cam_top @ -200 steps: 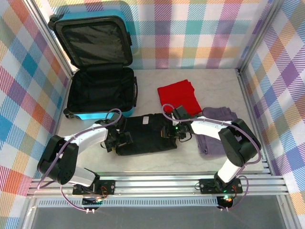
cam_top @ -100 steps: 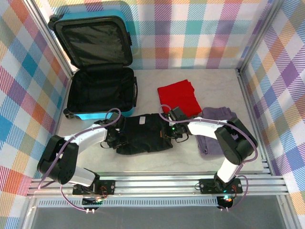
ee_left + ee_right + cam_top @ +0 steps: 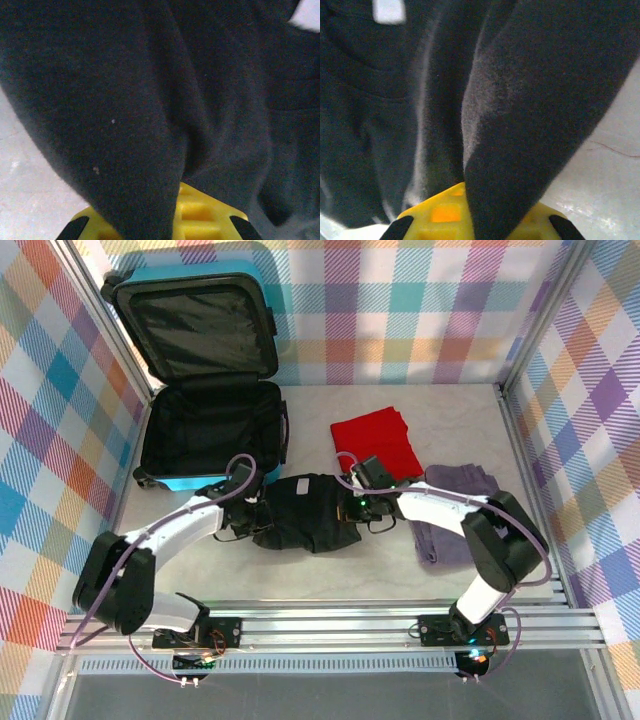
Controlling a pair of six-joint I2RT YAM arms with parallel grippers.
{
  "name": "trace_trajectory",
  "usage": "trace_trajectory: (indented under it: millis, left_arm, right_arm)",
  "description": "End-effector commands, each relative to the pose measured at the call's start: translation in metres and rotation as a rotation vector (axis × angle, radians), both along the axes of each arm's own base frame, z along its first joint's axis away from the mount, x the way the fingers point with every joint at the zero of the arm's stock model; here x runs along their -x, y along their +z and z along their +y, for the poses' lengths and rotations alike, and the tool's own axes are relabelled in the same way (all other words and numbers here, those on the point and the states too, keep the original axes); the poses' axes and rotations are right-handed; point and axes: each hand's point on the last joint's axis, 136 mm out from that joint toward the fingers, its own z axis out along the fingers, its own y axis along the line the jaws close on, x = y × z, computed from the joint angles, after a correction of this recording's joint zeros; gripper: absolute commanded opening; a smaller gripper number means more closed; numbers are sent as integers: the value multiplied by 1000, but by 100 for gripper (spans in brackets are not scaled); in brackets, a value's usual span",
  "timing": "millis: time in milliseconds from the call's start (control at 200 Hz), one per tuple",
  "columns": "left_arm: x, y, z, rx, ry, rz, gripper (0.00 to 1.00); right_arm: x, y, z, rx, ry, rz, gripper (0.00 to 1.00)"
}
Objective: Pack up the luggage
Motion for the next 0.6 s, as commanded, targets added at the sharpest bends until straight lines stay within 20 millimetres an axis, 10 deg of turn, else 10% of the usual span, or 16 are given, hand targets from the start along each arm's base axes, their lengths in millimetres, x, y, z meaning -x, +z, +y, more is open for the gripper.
trace_trajectory:
  millis: [0,595]
  left_arm:
    - [4,32,7,-33,-17,-51,0]
    - [-28,162,17,-58,-12,-361,0]
  right_arm:
    - [0,39,10,-53,62,-72,0]
    - [-8,151,23,-209,106,-280,0]
